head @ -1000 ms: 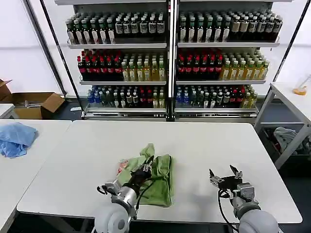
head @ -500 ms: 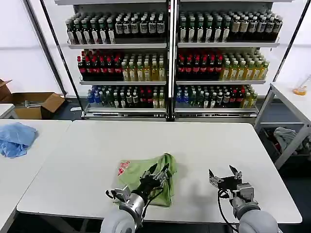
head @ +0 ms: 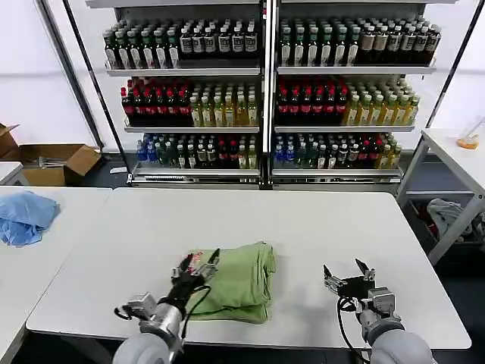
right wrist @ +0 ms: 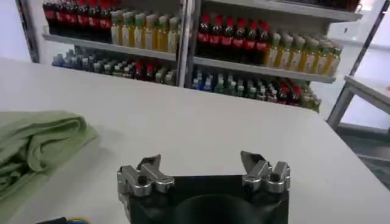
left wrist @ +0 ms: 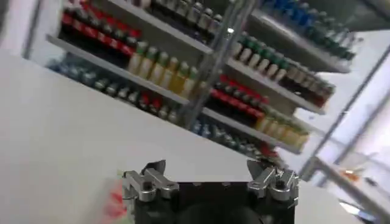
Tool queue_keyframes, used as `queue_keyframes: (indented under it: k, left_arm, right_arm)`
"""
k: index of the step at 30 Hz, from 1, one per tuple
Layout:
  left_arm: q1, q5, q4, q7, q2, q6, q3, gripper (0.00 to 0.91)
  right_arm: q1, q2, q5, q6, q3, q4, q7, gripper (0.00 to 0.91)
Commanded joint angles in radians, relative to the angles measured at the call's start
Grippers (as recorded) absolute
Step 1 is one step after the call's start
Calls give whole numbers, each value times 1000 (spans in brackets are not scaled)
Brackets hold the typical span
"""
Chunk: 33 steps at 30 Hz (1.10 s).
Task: Fold and organize the clothes.
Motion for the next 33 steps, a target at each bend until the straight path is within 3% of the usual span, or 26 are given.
queue_keyframes:
  k: [1, 12, 24, 29, 31, 33]
  left_arm:
    - [60, 111, 24, -28, 24, 5, -107, 907]
    - [9, 68, 110, -9, -15, 76, 11, 907]
    - [-49, 25, 179, -11, -10, 80, -5, 907]
    - [-44, -101, 173, -6, -22, 103, -3, 897]
    - [-42, -147, 172, -2, -30, 114, -8, 746]
    - [-46, -183, 180, -7, -43, 116, -23, 383]
  right_arm:
    - [-3, 0, -1, 0, 1, 4, 0, 907]
    - [-25, -8, 0, 0, 23, 21, 1, 907]
    - [-28, -11, -1, -3, 23, 29, 4, 907]
    - [-26, -7, -1, -4, 21, 29, 5, 907]
    - [-25, -6, -1, -4, 21, 28, 6, 907]
    - [-25, -4, -2, -4, 21, 29, 7, 907]
